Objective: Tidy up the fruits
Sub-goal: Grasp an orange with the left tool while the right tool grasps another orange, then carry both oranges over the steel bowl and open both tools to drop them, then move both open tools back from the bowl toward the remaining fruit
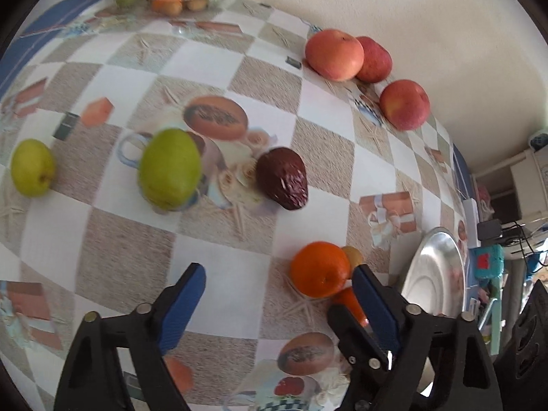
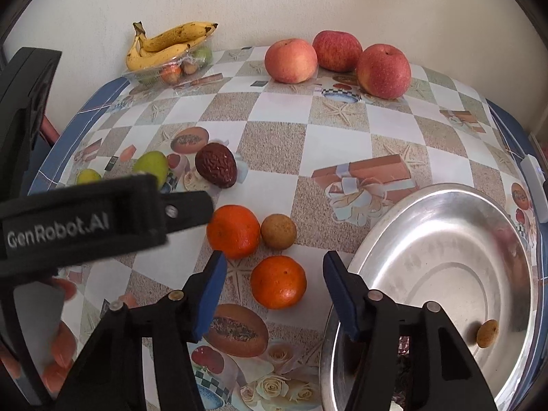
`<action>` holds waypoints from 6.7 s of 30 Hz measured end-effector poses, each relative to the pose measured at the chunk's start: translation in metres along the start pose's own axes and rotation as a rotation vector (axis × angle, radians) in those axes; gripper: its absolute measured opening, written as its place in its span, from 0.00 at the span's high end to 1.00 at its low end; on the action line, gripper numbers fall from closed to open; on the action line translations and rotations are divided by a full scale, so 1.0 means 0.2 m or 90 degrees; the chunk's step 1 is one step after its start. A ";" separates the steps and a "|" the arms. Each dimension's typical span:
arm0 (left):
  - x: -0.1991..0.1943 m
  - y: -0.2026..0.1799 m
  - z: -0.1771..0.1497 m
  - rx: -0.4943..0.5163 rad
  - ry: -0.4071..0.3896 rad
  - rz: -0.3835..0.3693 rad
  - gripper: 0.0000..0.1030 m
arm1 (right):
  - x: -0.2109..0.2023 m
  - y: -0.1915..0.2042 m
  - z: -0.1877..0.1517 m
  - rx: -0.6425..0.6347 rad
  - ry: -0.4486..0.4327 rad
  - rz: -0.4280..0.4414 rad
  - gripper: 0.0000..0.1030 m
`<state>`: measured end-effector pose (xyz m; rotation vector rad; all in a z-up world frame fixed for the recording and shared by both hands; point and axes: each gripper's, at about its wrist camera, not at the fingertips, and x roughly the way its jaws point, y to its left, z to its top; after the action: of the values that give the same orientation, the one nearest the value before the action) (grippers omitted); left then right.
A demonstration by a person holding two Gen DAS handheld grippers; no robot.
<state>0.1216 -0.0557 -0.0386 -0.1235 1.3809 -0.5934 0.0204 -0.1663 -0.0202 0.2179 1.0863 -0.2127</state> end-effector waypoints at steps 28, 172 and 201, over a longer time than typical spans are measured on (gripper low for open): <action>-0.07 0.04 0.01 -0.036 -0.014 -0.053 0.74 | 0.01 0.04 -0.03 -0.031 0.005 -0.001 0.65; 0.00 -0.30 -0.21 0.076 -0.082 0.208 0.00 | -0.30 -0.79 -0.18 0.222 -0.047 -0.139 0.11; -0.09 -0.27 -0.11 0.078 -0.066 0.279 0.00 | -0.27 -0.71 -0.17 0.200 -0.042 -0.132 0.11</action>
<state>0.0833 -0.0870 -0.0051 0.2393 1.2173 -0.2971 -0.0720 -0.2888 0.0021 0.3763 1.0066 -0.5745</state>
